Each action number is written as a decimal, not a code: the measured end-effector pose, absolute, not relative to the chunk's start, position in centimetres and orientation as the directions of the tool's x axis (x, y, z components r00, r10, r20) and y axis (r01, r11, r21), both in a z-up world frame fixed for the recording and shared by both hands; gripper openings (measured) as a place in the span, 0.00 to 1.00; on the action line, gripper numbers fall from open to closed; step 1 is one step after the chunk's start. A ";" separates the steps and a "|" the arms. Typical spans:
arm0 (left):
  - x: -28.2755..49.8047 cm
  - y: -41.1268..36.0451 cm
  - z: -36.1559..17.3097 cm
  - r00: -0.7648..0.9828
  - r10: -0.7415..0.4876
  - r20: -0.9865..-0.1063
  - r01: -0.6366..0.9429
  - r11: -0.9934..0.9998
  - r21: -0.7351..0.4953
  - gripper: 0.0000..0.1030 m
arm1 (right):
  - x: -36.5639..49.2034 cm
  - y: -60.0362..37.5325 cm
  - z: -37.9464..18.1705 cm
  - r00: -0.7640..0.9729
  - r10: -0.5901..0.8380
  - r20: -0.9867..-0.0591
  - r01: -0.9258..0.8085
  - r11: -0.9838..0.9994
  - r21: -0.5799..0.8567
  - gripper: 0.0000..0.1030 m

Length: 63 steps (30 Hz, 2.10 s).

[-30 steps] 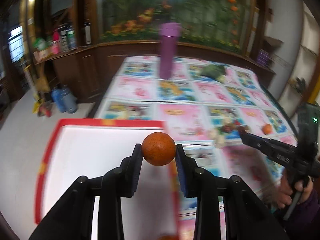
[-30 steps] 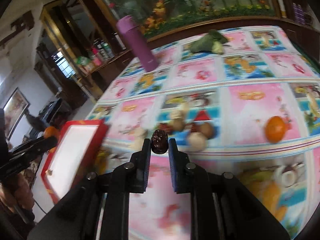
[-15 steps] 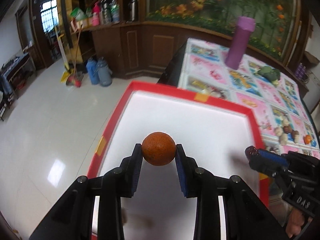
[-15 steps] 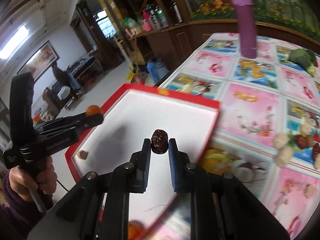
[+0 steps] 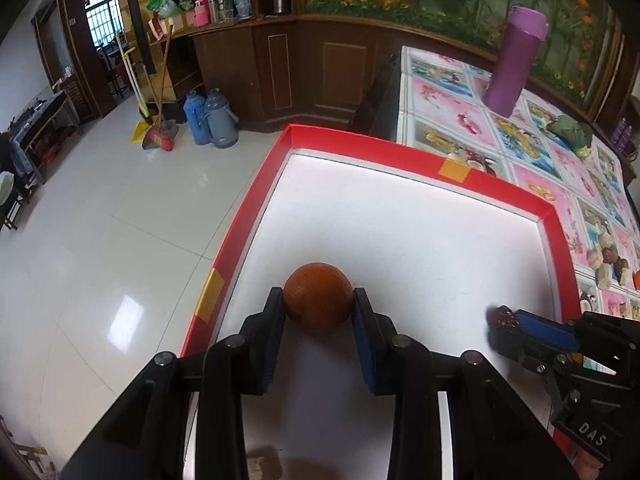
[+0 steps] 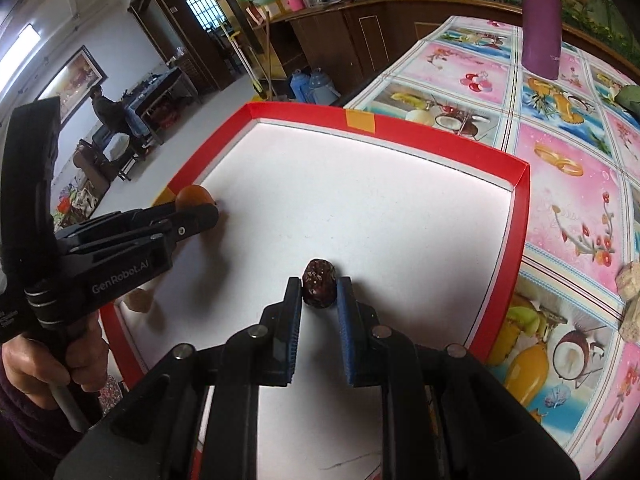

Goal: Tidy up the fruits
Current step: 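Carry the date and orange over the white tray and open both tools, then move both open tools back toward the fruit pile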

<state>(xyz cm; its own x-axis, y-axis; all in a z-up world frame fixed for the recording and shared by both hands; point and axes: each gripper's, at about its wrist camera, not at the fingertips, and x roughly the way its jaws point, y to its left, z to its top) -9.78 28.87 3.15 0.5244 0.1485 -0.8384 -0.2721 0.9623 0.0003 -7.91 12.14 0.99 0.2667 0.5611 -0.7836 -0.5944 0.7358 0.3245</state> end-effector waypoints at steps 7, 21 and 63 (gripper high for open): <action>-11.9 27.6 5.4 0.544 0.225 -0.808 -0.290 0.954 0.071 0.56 | -8.5 12.2 1.9 0.259 0.536 -0.804 -0.632 0.723 0.279 0.20; -13.8 17.0 8.7 0.649 0.066 -0.758 -0.089 0.996 0.011 0.57 | -10.9 -6.4 5.4 0.491 0.461 -0.739 -0.414 0.870 0.268 0.21; -4.5 0.2 4.5 0.503 -0.088 -0.860 0.229 0.973 0.035 0.58 | -6.0 -24.7 3.8 0.598 0.312 -0.738 -0.145 0.948 0.283 0.21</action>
<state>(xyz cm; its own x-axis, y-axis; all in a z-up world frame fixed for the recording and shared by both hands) -4.46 0.20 4.49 0.5034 -0.0875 -0.8596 0.2290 0.9728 0.0351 -5.99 -24.74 3.76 0.5978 0.3121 -0.7384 -0.1454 0.9480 0.2830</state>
